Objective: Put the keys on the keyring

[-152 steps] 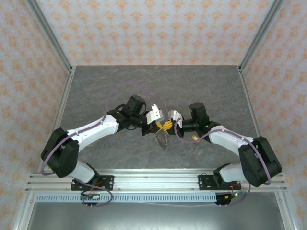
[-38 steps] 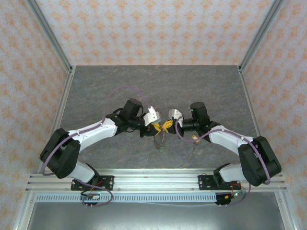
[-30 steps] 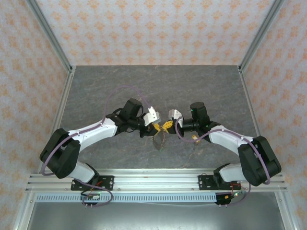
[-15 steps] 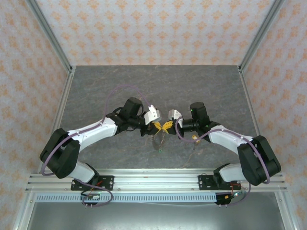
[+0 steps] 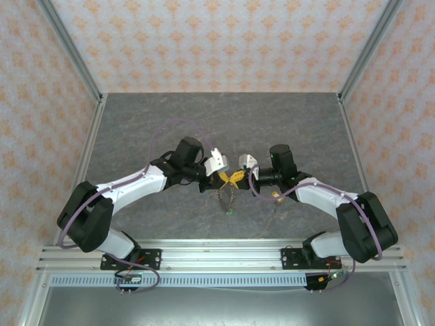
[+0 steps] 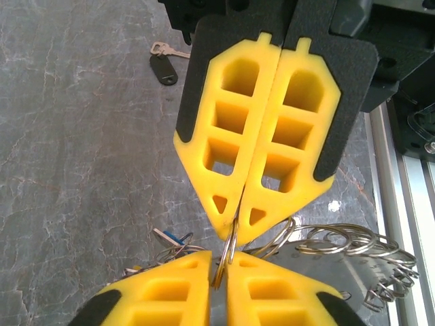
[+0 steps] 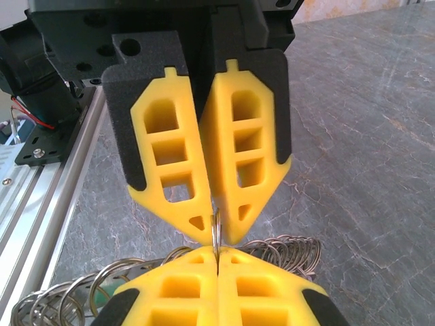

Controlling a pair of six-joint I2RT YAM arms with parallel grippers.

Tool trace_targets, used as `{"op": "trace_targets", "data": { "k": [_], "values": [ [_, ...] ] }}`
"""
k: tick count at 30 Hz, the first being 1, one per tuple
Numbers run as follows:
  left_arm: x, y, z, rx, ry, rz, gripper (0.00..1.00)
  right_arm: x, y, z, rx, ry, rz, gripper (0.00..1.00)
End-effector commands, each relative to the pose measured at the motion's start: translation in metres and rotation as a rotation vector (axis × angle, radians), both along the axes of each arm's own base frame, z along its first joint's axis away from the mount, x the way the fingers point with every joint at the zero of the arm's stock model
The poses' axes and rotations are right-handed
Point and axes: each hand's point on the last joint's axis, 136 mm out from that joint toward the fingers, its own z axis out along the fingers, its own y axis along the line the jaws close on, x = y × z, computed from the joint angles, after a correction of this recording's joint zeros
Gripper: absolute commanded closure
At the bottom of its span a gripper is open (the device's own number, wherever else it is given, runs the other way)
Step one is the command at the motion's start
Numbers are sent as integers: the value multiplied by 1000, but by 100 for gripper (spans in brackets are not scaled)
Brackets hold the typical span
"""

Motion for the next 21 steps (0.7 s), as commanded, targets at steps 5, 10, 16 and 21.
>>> {"op": "trace_targets", "data": {
  "k": [5,10,16,21],
  "values": [
    [5,1,6,20,-26,-2,100,0,4,12,43,-40,29,100],
    [3,4,17,38,-49,-13,100,2,-3,9,-40,-76,3,98],
    [-5,4,33,79,-87,-43,100,-5,-9,10,-187,-156,12,85],
    [-7,8,41,105,-120,-43,100,-7,-12,15,-247,-220,0,83]
  ]
}}
